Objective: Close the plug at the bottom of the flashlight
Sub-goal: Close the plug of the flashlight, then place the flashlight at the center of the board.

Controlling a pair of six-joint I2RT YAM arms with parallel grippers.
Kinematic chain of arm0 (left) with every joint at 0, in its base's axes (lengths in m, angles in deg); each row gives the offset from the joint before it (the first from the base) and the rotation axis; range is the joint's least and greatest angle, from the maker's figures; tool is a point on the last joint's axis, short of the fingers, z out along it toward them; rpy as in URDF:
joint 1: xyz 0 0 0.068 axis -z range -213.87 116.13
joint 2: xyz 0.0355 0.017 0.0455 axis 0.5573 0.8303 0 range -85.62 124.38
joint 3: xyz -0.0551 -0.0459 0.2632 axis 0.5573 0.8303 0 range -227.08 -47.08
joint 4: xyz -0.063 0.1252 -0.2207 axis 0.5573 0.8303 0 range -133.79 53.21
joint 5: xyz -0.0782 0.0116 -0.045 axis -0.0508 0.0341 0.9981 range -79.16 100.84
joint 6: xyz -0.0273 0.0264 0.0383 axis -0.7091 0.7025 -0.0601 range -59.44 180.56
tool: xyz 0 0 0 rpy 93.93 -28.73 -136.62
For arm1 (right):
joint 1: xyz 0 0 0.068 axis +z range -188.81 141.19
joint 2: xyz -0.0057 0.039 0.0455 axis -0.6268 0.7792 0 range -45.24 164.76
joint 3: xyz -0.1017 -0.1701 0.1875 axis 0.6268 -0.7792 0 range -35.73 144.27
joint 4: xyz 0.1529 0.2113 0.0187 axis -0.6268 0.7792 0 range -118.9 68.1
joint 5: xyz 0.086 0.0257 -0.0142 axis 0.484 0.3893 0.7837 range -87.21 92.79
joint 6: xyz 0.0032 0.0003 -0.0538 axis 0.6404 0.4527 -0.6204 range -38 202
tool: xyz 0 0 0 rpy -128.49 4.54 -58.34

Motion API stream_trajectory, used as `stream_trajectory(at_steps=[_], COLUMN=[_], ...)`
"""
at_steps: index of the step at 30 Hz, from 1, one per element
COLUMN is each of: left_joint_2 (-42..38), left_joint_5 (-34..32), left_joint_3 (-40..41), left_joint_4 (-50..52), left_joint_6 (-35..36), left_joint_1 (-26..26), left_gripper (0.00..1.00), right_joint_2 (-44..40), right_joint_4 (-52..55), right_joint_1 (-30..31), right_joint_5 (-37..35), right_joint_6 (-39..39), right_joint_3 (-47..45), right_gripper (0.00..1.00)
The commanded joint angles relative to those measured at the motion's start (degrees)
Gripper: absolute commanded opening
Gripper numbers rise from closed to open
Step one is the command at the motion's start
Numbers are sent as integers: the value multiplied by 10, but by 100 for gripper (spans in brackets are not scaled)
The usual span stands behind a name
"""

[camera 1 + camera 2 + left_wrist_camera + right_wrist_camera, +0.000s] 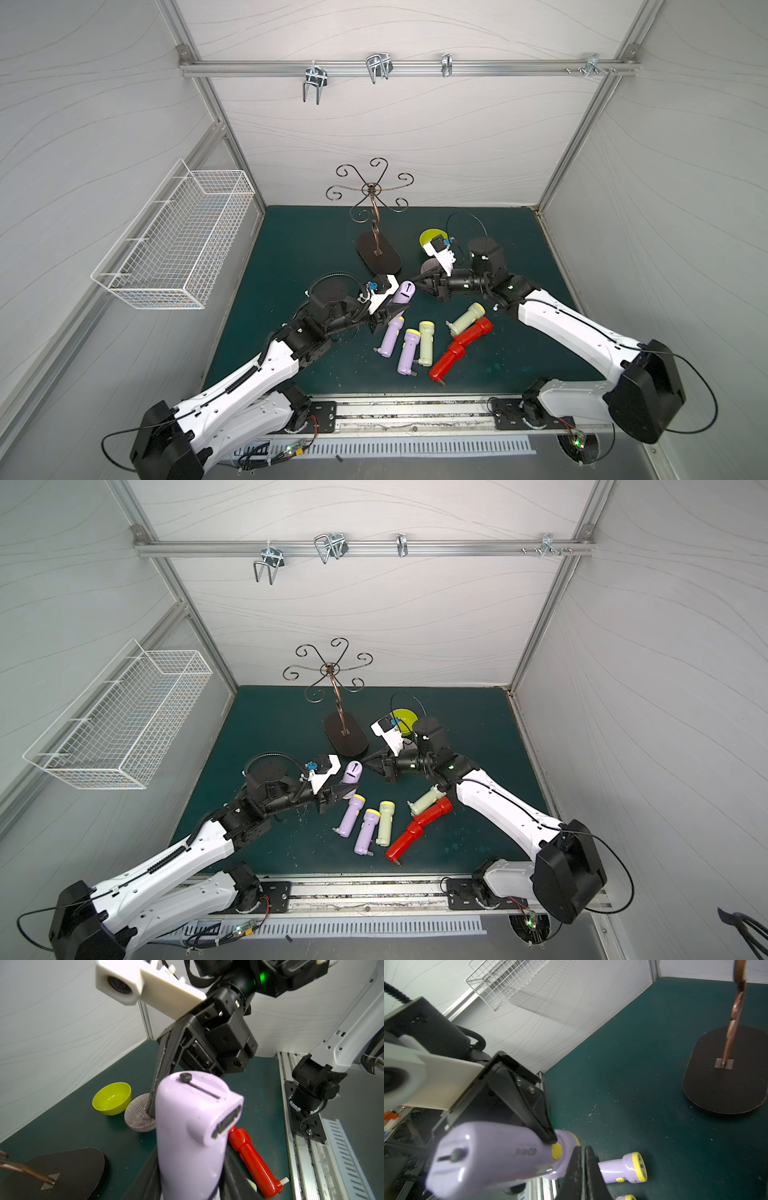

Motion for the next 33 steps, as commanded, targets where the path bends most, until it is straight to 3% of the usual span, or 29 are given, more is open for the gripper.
stream_trajectory(at_steps=[1,8,14,17,26,33], left_joint_2=[4,53,104,99,96,142], left_joint_5=[-70,-359,-488,-490,-501,-480], left_joint_3=[-23,-92,-192,-178,-126,-91], left_joint_4=[-46,65,308,367,450,460], left_joint_6=[-24,-137,-276,-328,-387,-408], left_joint_1=[6,13,-47,-89,-144,-156], left_gripper=[0,0,0,0,0,0], right_joint_2=[-24,-57,-80,-86,-87,-104], right_joint_4=[-4,43,97,108,109,115], right_joint_1=[-19,-15,42,66,74,88], right_joint_5=[-28,-145,-266,-303,-309,-331], right_joint_6=[21,17,-24,-33,-16,-23], right_joint_3=[-5,-10,8,6,2,-1], right_gripper=[12,16,18,20,21,21])
